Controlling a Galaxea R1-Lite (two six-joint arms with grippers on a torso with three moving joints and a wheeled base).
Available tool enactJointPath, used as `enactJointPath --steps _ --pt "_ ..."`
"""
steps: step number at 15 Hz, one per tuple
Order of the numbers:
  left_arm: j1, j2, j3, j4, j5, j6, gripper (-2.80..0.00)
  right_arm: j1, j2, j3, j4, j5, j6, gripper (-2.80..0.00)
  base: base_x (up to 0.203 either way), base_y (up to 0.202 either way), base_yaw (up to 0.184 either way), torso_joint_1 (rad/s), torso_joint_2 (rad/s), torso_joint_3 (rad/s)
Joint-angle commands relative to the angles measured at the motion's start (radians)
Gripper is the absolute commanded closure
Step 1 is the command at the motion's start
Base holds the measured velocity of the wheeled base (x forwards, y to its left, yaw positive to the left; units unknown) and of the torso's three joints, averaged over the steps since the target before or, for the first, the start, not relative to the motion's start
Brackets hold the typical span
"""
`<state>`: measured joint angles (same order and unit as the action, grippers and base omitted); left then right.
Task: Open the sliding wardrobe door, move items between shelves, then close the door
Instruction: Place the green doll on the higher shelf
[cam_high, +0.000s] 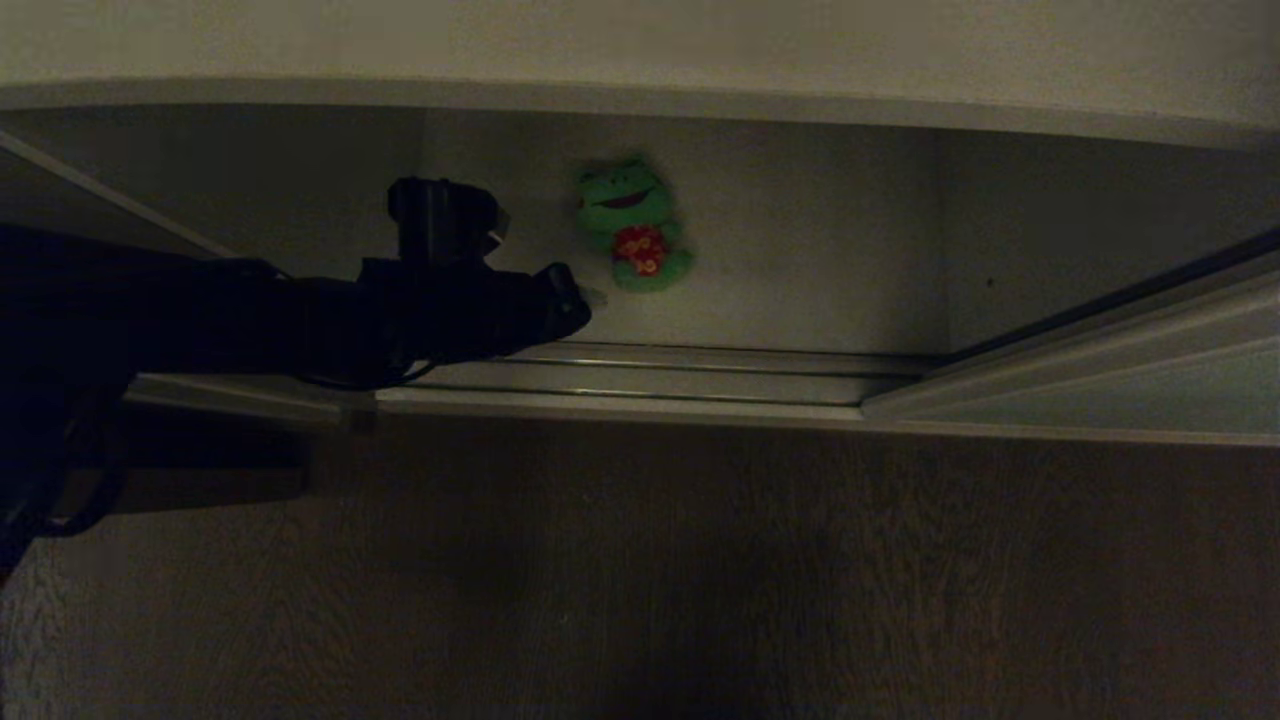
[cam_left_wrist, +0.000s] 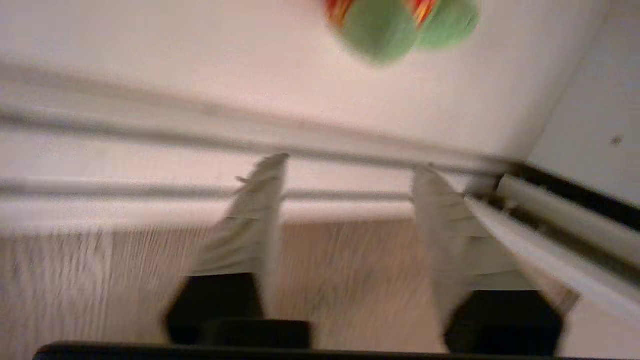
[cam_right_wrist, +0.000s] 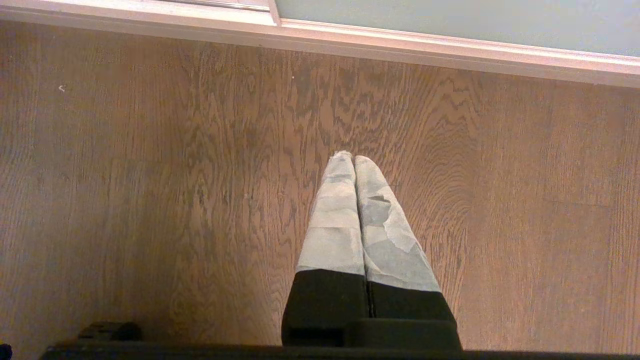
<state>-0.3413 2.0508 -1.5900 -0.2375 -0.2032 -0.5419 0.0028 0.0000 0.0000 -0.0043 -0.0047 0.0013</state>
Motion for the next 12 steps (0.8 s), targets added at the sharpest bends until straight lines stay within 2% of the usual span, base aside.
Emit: enactJointPath --steps 1,3,6,9,12 --pt "-0.007 0.031 -0.027 -0.021 0.001 -0.003 -2.8 0.0 -0.002 0.0 0.0 0.0 0.0 0.0 0.0 0.0 0.0 0.0 0.0 0.0" --pt "-0.018 0.077 -0.073 -0.059 0.005 -0.002 -2.8 0.0 -0.002 0.0 0.0 0.0 0.0 0.0 0.0 0.0 0.0 0.0 0.0 0.0" --pt "-0.041 0.14 -0.09 -0.195 0.017 0.014 -2.8 0.0 -0.002 0.0 0.0 0.0 0.0 0.0 0.0 0.0 0.0 0.0 0.0 0.0" --pt "-0.048 0.223 -0.12 -0.264 0.03 0.088 -2.8 0.0 -0.003 0.0 0.0 0.0 0.0 0.0 0.0 0.0 0.0 0.0 0.0 0.0" --pt "-0.05 0.29 -0.176 -0.316 0.092 0.126 -2.8 0.0 -0.003 0.0 -0.001 0.0 0.0 0.0 0.0 0.0 0.0 0.0 0.0 0.0"
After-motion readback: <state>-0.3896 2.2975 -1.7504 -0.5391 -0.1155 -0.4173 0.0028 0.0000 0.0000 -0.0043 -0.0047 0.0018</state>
